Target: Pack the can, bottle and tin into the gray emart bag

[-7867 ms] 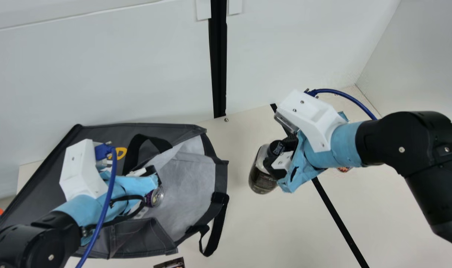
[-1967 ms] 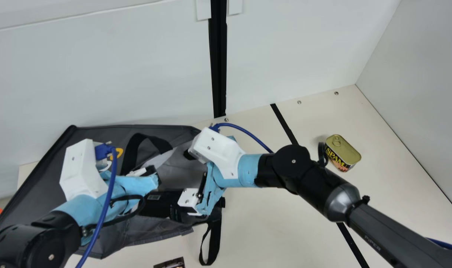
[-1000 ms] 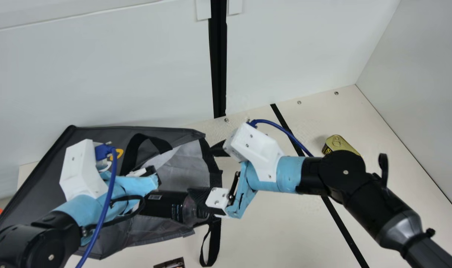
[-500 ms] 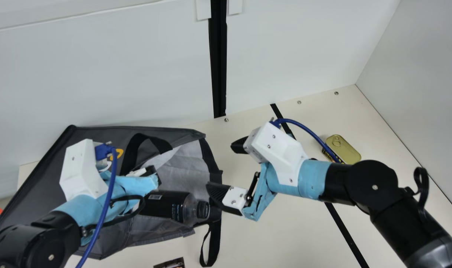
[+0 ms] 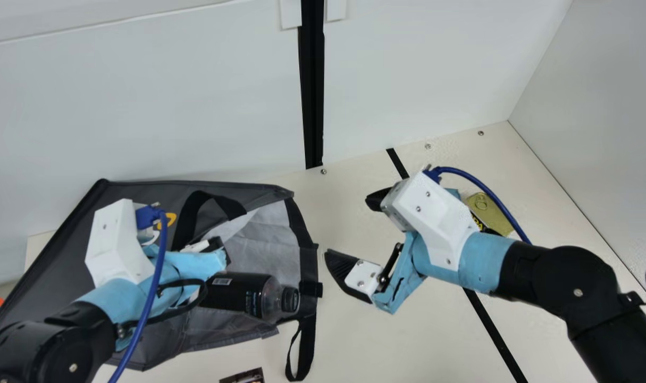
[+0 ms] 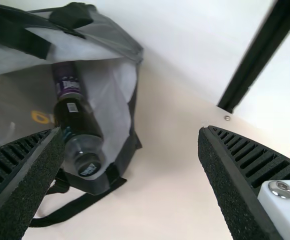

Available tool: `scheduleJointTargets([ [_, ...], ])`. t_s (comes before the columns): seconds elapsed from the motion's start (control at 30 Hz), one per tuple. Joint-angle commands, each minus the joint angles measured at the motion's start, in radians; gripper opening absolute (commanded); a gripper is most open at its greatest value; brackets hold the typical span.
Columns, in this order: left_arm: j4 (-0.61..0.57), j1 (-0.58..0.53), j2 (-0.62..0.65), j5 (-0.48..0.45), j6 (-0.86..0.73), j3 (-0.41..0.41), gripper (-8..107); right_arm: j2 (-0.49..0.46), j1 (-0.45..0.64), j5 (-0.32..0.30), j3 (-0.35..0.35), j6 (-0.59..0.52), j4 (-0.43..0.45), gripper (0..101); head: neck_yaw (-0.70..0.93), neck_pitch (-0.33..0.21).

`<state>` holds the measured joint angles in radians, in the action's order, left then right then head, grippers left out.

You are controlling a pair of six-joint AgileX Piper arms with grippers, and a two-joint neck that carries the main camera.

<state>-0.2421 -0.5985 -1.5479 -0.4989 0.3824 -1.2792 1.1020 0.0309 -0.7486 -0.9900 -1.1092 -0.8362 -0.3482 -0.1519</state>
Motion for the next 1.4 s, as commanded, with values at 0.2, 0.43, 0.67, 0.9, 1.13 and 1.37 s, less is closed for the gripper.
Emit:
scheduleJointTargets([
  [0.2,0.0,0.0,0.0,0.0,0.0,0.0,10,-0.032,0.015,0.034,-0.006,0.095,0.124,91,-0.001,-0.023],
  [0.43,0.0,0.0,0.0,0.0,0.0,0.0,10,-0.058,0.026,0.067,-0.007,0.183,0.256,91,-0.001,-0.023],
  [0.67,0.0,0.0,0.0,0.0,0.0,0.0,10,-0.085,0.05,0.083,-0.009,0.276,0.386,91,-0.001,-0.023],
  [0.9,0.0,0.0,0.0,0.0,0.0,0.0,10,-0.104,0.097,0.074,-0.022,0.372,0.504,91,-0.001,-0.023],
  [1.13,0.0,0.0,0.0,0.0,0.0,0.0,10,-0.121,0.147,0.046,-0.042,0.47,0.602,91,-0.001,-0.023],
  [1.37,0.0,0.0,0.0,0.0,0.0,0.0,10,-0.136,0.189,0.0,-0.069,0.577,0.687,91,-0.001,-0.023],
])
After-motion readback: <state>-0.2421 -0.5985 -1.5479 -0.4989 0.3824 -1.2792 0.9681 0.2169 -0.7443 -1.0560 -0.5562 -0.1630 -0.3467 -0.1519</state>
